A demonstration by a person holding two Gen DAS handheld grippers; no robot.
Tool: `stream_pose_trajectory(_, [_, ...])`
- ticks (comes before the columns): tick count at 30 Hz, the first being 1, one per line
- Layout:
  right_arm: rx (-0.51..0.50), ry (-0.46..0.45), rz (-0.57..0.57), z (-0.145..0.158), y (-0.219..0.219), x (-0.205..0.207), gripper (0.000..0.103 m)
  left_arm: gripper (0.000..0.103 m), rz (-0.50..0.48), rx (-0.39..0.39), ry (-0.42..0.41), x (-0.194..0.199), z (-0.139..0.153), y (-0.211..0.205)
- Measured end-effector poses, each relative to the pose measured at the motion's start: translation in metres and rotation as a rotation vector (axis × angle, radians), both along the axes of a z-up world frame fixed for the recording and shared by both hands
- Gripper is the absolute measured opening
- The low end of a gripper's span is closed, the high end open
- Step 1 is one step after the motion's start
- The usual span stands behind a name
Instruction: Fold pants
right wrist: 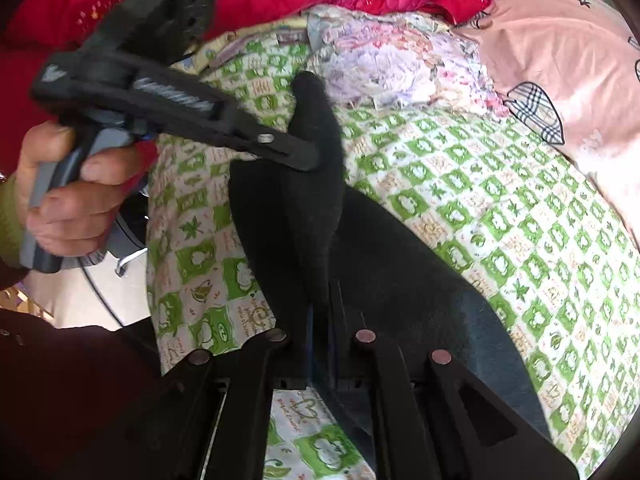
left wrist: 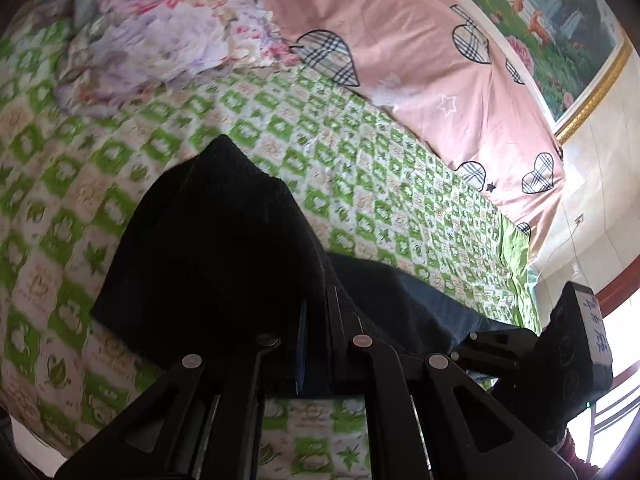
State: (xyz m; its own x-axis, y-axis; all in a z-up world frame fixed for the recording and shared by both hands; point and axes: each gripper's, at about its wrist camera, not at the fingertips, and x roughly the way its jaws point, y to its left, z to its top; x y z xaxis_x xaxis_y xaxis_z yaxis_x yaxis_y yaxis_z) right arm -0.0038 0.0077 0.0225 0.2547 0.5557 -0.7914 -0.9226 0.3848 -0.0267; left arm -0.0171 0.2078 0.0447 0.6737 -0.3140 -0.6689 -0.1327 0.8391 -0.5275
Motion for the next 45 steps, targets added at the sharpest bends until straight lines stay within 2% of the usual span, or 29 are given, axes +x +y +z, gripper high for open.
stream_pose_trajectory(7, [-0.035, 0.014, -0.059, -0.024, 0.010, -0.002, 0.006, 0.006, 0.051, -0.074, 0.032, -0.022, -0.048, 0.019])
stream_pose_trajectory(17, [-0.028, 0.061, -0.076, -0.033, 0.014, -0.008, 0.014, 0.009, 0.098, -0.079, 0.029, -0.036, -0.062, 0.039])
stream_pose_trajectory(18, [-0.031, 0.065, -0.073, -0.034, 0.015, -0.009, 0.020, 0.012, 0.104, -0.071, 0.031, -0.037, -0.062, 0.040])
stream_pose_trajectory(19, [-0.029, 0.072, -0.071, -0.033, 0.015, -0.009, 0.026, 0.020, 0.113, -0.058, 0.037, -0.039, -0.062, 0.041])
stream_pose_trajectory(20, [-0.022, 0.080, -0.069, -0.033, 0.015, -0.010, 0.038, 0.022, 0.121, -0.050, 0.043, -0.041, -0.061, 0.042])
stream_pose_trajectory(21, [-0.014, 0.085, -0.067, -0.032, 0.015, -0.011, 0.045, 0.025, 0.127, -0.044, 0.045, -0.043, -0.061, 0.043])
stream_pose_trajectory(23, [-0.001, 0.091, -0.065, -0.029, 0.015, -0.012, 0.046, 0.030, 0.152, -0.020, 0.048, -0.050, -0.057, 0.044])
stream_pose_trajectory(25, [0.022, 0.112, -0.068, -0.024, 0.012, -0.011, 0.046, 0.049, 0.181, 0.023, 0.065, -0.056, -0.053, 0.045])
stream_pose_trajectory(27, [0.057, 0.134, -0.077, -0.018, 0.008, -0.008, 0.046, 0.055, 0.209, 0.035, 0.077, -0.060, -0.051, 0.047])
stream_pose_trajectory(30, [0.105, 0.160, -0.116, -0.009, 0.001, 0.006, 0.046, 0.060, 0.235, -0.003, 0.107, -0.064, -0.053, 0.056])
stream_pose_trajectory(34, [0.135, 0.181, -0.202, -0.003, -0.006, 0.038, 0.046, 0.062, 0.264, -0.053, 0.142, -0.064, -0.061, 0.066])
stream_pose_trajectory(38, [0.140, 0.242, -0.281, -0.005, -0.008, 0.083, 0.046, 0.062, 0.271, -0.057, 0.157, -0.059, -0.066, 0.068])
stream_pose_trajectory(42, [0.101, 0.275, -0.324, -0.012, -0.003, 0.123, 0.046, 0.062, 0.268, -0.054, 0.155, -0.056, -0.068, 0.069])
stream_pose_trajectory(45, [0.018, 0.310, -0.319, -0.028, 0.005, 0.145, 0.046, 0.061, 0.264, -0.049, 0.148, -0.052, -0.068, 0.071])
